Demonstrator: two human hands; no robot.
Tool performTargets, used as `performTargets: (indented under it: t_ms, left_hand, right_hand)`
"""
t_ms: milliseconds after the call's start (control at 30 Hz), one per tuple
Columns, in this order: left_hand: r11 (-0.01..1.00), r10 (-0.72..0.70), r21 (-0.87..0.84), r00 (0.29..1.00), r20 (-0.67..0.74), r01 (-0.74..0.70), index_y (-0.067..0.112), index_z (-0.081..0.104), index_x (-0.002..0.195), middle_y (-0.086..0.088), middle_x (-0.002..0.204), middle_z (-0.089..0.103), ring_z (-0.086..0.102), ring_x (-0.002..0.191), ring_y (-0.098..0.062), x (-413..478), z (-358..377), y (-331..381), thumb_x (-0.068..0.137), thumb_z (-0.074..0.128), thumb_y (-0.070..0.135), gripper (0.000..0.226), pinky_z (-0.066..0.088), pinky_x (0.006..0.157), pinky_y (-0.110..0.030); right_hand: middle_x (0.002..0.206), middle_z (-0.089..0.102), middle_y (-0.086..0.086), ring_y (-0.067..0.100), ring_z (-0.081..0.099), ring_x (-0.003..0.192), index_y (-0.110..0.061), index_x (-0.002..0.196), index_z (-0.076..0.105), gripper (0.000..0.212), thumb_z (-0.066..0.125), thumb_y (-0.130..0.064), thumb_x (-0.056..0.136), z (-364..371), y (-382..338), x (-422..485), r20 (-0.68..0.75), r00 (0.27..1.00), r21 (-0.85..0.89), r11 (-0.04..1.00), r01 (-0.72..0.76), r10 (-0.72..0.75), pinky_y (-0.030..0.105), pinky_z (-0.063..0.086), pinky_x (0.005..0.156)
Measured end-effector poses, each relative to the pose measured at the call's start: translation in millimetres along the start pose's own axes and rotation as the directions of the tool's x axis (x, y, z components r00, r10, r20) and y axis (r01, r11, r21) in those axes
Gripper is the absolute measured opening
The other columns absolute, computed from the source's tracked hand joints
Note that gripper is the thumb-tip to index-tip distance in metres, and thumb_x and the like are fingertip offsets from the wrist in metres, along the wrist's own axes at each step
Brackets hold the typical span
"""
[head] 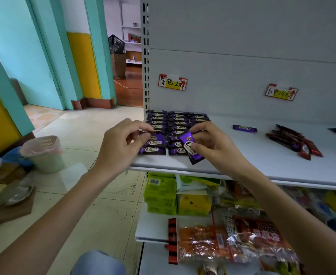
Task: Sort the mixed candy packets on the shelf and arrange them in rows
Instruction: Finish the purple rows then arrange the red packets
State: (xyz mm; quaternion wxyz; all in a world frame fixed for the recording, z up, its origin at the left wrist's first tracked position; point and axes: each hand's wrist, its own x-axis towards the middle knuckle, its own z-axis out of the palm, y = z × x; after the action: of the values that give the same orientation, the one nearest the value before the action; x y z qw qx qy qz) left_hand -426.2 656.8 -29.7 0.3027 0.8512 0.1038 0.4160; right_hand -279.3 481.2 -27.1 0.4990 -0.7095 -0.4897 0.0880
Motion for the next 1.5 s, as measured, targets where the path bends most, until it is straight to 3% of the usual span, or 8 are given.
performTargets:
  t_ms: [267,433,667,833,967,1133,1267,1500]
  left_hand:
    - [0.914,-0.194,-0.329,0.967,0.165,0.239,0.030,0.069,0.076,0.008,0.080,0.068,0.065,0.081,-0.014,-5.2,-6.1,0.9,0.076,0.056,0.030,0.013,0.053,0.075,-0.035]
    - [0.928,-0.204,-0.281,0.965,0.164,0.244,0.023,0.064,0.075,0.012,0.074,0.066,0.064,0.066,-0.006,-5.1,-7.8,-4.5,0.080,0.070,0.008,0.017,0.048,0.066,-0.017]
    - [0.970,-0.172,-0.128,0.953,0.248,0.208,0.037,0.061,0.097,0.011,0.088,0.067,0.062,0.088,0.001,-8.6,-13.8,-10.5,0.084,0.064,0.003,0.036,0.046,0.082,-0.017]
    - [0.966,-0.174,-0.144,0.950,0.259,0.216,0.051,0.047,0.108,0.007,0.081,0.053,0.060,0.078,-0.003,-11.2,-12.7,-4.2,0.087,0.055,-0.002,0.057,0.044,0.063,-0.009]
    - [0.962,-0.153,-0.196,0.970,0.190,0.190,0.043,0.057,0.099,0.005,0.082,0.061,0.064,0.085,-0.015,-10.8,-7.2,-4.8,0.084,0.055,-0.003,0.048,0.051,0.072,-0.018]
    - [0.976,-0.156,-0.141,0.984,0.087,0.167,0.034,0.057,0.089,0.010,0.081,0.065,0.061,0.074,0.002,-13.2,0.1,-8.2,0.080,0.069,0.005,0.033,0.046,0.065,-0.007]
    - [0.986,-0.143,-0.070,0.985,0.093,0.150,0.034,0.051,0.109,0.012,0.077,0.060,0.054,0.061,0.007,-20.3,-2.2,-7.1,0.083,0.066,0.010,0.038,0.040,0.056,-0.006]
    - [0.990,-0.136,0.055,0.984,0.117,0.130,0.025,0.062,0.100,0.012,0.074,0.058,0.052,0.065,0.003,-23.2,-6.5,-16.5,0.076,0.074,0.023,0.027,0.037,0.056,-0.006]
  right_hand:
    - [0.086,0.063,-0.022,-0.011,0.057,0.082,-0.021,0.095,0.069,0.014,0.063,-0.011,0.087,8.8,-3.7,-0.4,0.045,0.996,-0.240,0.967,0.081,-0.072,0.008,0.042,0.069]
    - [0.090,0.064,-0.022,-0.008,0.058,0.088,-0.022,0.093,0.070,0.015,0.063,-0.011,0.086,10.7,-1.2,0.2,0.049,0.994,-0.240,0.965,0.104,-0.095,0.007,0.042,0.072]
    - [0.088,0.063,-0.022,-0.004,0.059,0.086,-0.021,0.092,0.069,0.015,0.064,-0.009,0.085,12.3,1.3,-2.9,0.050,0.991,-0.265,0.955,0.133,-0.124,0.006,0.041,0.066]
    - [0.090,0.063,-0.019,-0.017,0.055,0.087,-0.016,0.103,0.069,0.021,0.064,-0.007,0.085,13.3,5.5,-2.7,0.071,0.984,-0.307,0.935,0.177,-0.163,0.000,0.038,0.072]
    - [0.094,0.063,-0.017,-0.011,0.056,0.087,-0.017,0.104,0.069,0.022,0.065,-0.008,0.085,14.7,7.3,0.1,0.091,0.975,-0.374,0.900,0.224,-0.204,0.002,0.040,0.078]
    - [0.097,0.066,-0.011,-0.004,0.053,0.092,-0.015,0.103,0.070,0.021,0.065,-0.008,0.084,15.3,11.5,-0.6,0.099,0.957,-0.459,0.840,0.288,-0.273,0.001,0.038,0.079]
    - [0.095,0.069,-0.005,0.008,0.060,0.090,-0.015,0.104,0.071,0.020,0.066,-0.011,0.084,15.6,16.9,-1.0,0.082,0.955,-0.477,0.830,0.290,-0.286,0.014,0.045,0.080]
    - [0.091,0.068,-0.003,0.017,0.060,0.087,-0.015,0.093,0.074,0.014,0.065,-0.018,0.082,19.3,16.6,-1.9,0.078,0.935,-0.486,0.805,0.339,-0.347,0.030,0.051,0.073]
